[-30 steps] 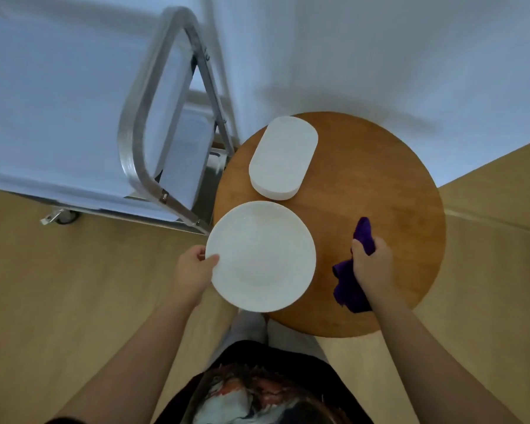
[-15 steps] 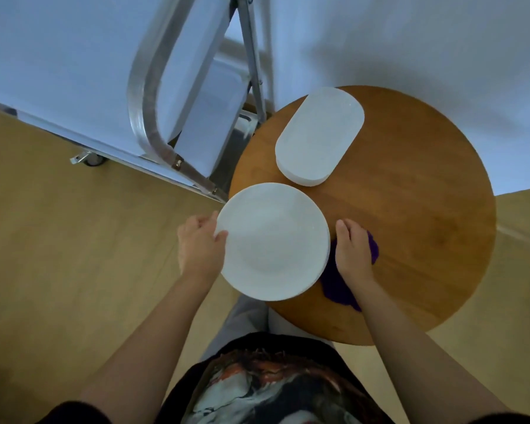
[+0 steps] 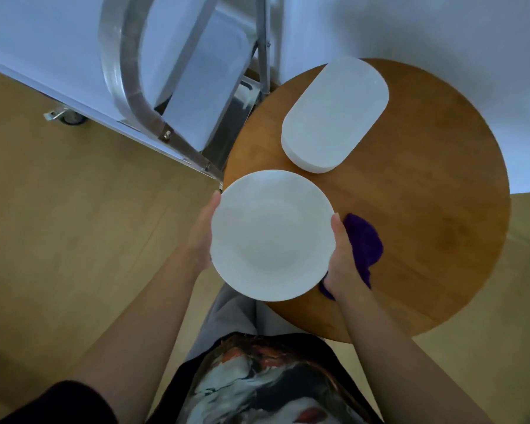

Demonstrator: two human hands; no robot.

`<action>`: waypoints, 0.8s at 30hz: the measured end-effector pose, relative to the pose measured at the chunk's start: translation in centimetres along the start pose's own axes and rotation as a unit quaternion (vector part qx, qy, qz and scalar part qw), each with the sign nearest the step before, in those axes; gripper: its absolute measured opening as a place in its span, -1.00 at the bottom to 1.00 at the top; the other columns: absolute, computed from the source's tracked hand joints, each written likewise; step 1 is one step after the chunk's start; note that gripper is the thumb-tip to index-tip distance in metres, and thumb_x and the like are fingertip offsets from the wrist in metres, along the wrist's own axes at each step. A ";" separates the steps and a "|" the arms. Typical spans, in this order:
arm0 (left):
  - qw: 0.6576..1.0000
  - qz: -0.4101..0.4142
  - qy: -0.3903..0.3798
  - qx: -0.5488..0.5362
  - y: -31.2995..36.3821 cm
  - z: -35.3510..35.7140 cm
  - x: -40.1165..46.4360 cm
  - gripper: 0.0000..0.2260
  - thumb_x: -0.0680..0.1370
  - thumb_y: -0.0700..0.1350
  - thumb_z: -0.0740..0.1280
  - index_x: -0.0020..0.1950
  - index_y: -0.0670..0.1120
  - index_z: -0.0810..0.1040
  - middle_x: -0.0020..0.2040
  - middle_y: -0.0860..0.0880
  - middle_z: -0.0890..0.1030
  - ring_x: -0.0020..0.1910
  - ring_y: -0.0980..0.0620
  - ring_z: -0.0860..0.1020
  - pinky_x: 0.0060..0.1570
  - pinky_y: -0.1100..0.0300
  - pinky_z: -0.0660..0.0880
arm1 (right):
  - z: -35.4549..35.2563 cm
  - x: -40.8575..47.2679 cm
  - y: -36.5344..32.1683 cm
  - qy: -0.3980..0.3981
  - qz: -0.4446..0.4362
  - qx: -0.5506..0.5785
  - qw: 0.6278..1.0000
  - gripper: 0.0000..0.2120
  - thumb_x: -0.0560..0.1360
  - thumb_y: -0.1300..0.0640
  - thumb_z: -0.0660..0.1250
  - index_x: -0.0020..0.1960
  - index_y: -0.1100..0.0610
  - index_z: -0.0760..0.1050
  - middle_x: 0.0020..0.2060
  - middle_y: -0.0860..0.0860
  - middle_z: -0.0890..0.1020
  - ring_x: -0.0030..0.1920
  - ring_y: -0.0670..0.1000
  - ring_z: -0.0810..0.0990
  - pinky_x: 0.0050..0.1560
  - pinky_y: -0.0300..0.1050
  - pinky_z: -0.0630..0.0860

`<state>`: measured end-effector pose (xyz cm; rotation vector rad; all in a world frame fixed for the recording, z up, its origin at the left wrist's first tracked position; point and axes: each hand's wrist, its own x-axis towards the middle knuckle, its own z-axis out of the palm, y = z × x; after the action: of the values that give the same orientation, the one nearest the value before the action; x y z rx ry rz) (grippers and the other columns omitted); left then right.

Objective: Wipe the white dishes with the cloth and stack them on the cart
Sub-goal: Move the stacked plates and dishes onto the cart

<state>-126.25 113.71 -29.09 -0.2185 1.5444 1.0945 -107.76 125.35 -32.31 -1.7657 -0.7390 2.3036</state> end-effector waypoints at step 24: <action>0.993 0.058 -0.037 -0.096 -3.9 -1.0 2.4 -0.47 0.41 0.21 0.28 0.33 0.05 0.44 0.12 0.04 0.65 0.06 0.02 0.63 -0.19 0.18 0.60 | -0.1 -0.3 -0.6 0.016 -0.050 -0.019 0.998 -0.64 0.56 -0.18 0.10 0.21 -0.05 0.50 0.03 -0.04 0.67 -0.01 0.01 0.66 -0.04 0.04 0.60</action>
<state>-125.08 111.81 -33.24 -0.2186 1.3994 1.3296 -107.65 125.73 -31.78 -1.7362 -0.8514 2.2055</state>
